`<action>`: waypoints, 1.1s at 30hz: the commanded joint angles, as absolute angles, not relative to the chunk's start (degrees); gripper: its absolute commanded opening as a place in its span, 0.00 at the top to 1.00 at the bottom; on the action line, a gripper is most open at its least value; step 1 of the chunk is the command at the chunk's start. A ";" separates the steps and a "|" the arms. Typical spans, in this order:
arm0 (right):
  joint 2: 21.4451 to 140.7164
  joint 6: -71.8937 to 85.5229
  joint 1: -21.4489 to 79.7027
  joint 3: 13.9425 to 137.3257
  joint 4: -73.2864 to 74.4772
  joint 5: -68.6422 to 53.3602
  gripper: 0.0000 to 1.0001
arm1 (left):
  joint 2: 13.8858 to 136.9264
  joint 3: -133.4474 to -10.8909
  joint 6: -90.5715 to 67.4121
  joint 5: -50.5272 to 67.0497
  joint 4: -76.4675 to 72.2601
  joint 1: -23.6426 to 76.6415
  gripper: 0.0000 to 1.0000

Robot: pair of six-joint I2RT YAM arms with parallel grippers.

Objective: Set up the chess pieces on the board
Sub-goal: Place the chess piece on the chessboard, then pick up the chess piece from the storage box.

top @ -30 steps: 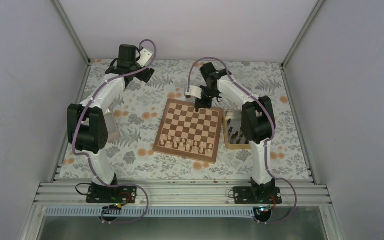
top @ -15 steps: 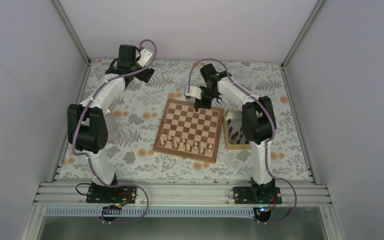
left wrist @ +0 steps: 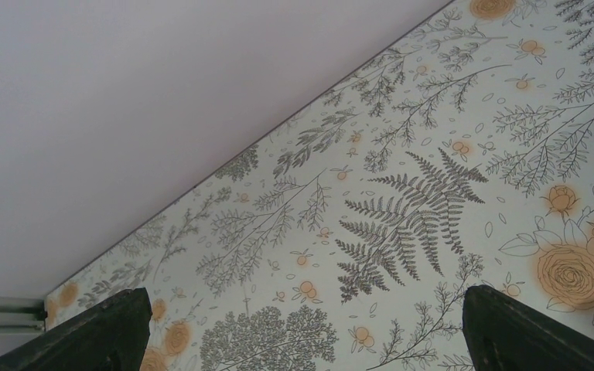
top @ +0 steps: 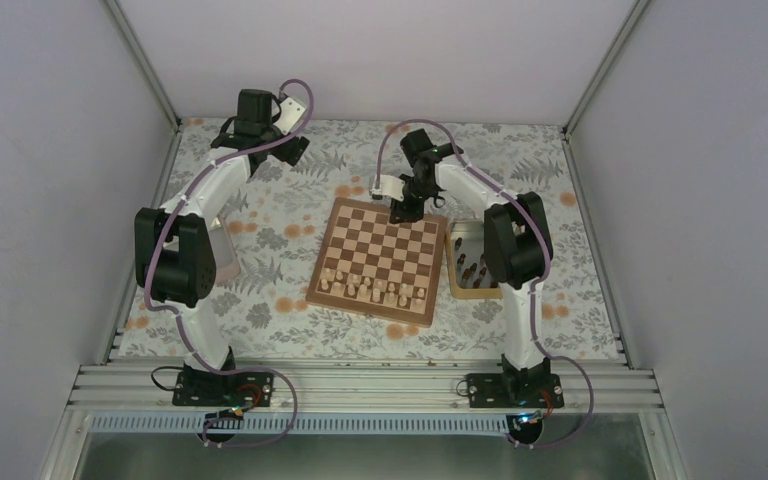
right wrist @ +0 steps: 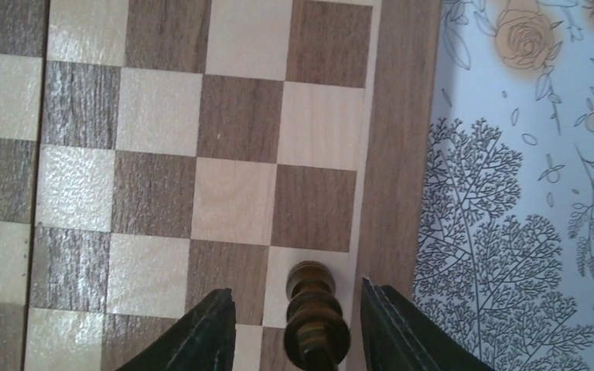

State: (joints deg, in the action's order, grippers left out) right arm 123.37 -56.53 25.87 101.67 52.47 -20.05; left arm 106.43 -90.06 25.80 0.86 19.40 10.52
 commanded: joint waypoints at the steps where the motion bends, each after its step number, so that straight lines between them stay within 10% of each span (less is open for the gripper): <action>1: 118.92 -57.43 26.43 100.38 53.49 -21.39 0.55 | 105.85 -90.05 26.37 1.91 19.86 10.81 0.00; 20: 96.02 -58.42 -2.23 84.06 61.29 -15.76 0.65 | 106.69 -90.31 26.71 1.70 20.25 10.81 0.00; 33: 89.75 -54.14 -3.76 63.25 53.57 -13.92 0.71 | 107.10 -90.31 26.59 2.30 20.60 10.85 0.00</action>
